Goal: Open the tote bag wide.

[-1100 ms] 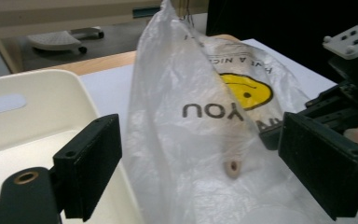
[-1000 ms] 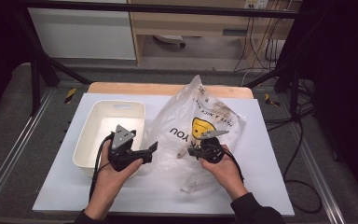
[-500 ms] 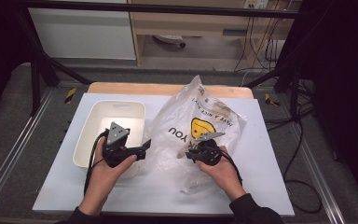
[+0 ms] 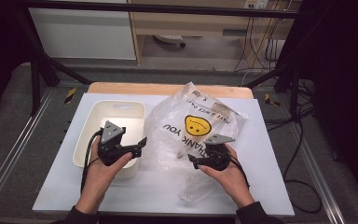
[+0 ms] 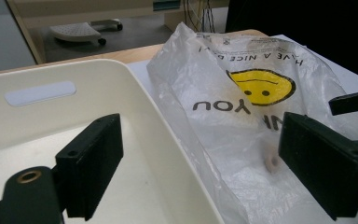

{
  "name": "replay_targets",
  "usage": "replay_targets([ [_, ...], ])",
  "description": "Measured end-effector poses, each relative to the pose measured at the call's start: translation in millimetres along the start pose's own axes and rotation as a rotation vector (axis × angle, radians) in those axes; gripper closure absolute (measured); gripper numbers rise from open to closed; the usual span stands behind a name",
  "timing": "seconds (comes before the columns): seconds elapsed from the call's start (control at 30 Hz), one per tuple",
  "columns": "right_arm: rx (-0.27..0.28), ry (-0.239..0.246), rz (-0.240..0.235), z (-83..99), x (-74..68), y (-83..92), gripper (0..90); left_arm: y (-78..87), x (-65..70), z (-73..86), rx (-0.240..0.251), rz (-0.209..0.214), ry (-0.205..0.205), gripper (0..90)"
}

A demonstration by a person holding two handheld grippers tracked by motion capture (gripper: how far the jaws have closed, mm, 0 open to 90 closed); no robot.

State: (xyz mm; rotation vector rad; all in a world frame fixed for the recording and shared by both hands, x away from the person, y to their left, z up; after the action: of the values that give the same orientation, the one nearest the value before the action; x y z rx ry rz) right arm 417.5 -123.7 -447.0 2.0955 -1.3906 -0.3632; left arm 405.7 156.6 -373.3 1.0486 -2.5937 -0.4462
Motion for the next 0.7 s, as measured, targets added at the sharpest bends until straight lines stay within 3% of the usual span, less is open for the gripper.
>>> replay_targets([
  [0.17, 0.005, -0.004, 0.036, 6.9, 6.4, 10.2, 7.1, 0.8, -0.5, -0.3, 0.005, -0.003, 0.003, 13.2],
  [0.43, -0.003, -0.041, 0.064, 22.7, 22.1, 27.8, 6.2, 0.0, 1.0, 1.2, -0.003, 0.001, 0.002, 13.1],
  [0.7, -0.049, -0.064, 0.094, 40.1, 33.8, 33.5, 5.4, -1.8, -0.3, 4.1, -0.01, -0.007, 0.006, 7.5],
])
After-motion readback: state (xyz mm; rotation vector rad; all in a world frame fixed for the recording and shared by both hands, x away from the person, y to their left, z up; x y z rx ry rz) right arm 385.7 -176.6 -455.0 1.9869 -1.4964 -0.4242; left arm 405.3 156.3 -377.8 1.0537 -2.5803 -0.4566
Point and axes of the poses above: each handheld gripper's, and its own axes: y roughly backward along the jaws, z roughly out of its underside, x roughly to its right, the point moved 5 cm from there along -y, roughly forward along the jaws, and after that the axes turned 15 degrees about z, right-handed, at the moved point
